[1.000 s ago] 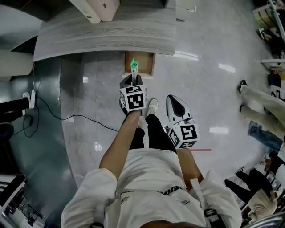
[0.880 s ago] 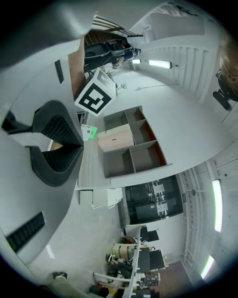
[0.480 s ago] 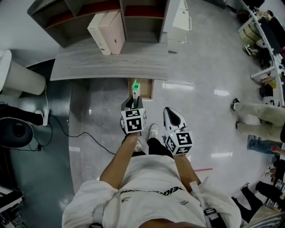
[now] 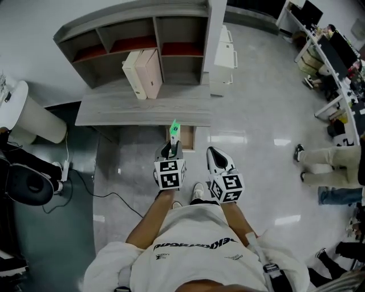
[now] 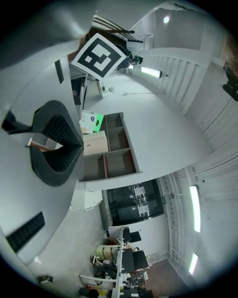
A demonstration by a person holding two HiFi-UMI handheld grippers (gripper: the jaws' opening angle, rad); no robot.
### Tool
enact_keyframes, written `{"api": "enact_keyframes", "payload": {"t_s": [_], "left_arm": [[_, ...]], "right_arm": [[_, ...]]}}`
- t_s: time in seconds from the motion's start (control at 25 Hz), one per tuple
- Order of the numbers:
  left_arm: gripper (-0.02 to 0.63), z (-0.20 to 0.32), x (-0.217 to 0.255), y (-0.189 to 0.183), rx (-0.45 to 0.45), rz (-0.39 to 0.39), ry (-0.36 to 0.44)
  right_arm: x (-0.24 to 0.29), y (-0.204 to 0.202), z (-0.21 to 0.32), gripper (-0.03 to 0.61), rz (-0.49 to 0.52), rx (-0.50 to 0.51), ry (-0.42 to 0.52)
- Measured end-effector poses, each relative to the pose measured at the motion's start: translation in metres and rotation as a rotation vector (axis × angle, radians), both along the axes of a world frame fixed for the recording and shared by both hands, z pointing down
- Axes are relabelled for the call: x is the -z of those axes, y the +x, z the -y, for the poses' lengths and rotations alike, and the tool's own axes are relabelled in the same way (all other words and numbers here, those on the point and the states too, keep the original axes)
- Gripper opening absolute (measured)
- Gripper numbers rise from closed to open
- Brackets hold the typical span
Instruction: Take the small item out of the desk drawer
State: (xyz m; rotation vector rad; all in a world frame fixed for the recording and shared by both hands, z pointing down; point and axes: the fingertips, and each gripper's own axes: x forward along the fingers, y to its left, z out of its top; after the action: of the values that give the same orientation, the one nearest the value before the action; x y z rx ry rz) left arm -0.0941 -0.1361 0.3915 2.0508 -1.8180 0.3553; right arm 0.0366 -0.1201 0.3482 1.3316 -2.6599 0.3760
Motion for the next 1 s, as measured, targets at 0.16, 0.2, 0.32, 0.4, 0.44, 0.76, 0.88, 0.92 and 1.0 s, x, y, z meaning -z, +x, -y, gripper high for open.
{"api": "enact_keyframes", "payload": {"t_s": [0.16,0.2,0.32,0.4,0.44,0.76,0.88,0.92,1.0], "left_arm": [[0.104,-0.011,0.019,0.004,-0.016,0.020,0.038],[0.104,-0.012,0.023,0.005,-0.020,0.023,0.052],[0.104,-0.015,0.033,0.007,-0.024,0.035,0.092],[0.104,-0.016,0.038,0.008,-0.025,0.037,0.110],[0.104,-0.017,0.039,0.008,-0.025,0.038,0.117],[0.104,-0.017,0.043,0.011,-0.038,0.026,0.161],[0.104,-0.017,0.039,0.011,-0.043,0.033,0.171],[0.104,-0.018,0.038,0.012,-0.044,0.031,0.172],[0.104,-0.019,0.036,0.013,-0.042,0.027,0.172]], "right_arm": [[0.014,0.002,-0.001,0.032,0.003,0.011,0.022],[0.017,0.003,0.000,0.032,0.003,0.010,0.028],[0.023,0.006,0.004,0.032,0.009,0.003,0.047],[0.027,0.007,0.006,0.032,0.010,0.001,0.059],[0.028,0.007,0.006,0.032,0.010,0.000,0.063],[0.037,0.008,0.016,0.032,0.022,0.015,0.094],[0.038,0.005,0.019,0.032,0.019,0.029,0.105],[0.037,0.005,0.019,0.032,0.018,0.033,0.106],[0.035,0.005,0.019,0.032,0.019,0.038,0.102]]}}
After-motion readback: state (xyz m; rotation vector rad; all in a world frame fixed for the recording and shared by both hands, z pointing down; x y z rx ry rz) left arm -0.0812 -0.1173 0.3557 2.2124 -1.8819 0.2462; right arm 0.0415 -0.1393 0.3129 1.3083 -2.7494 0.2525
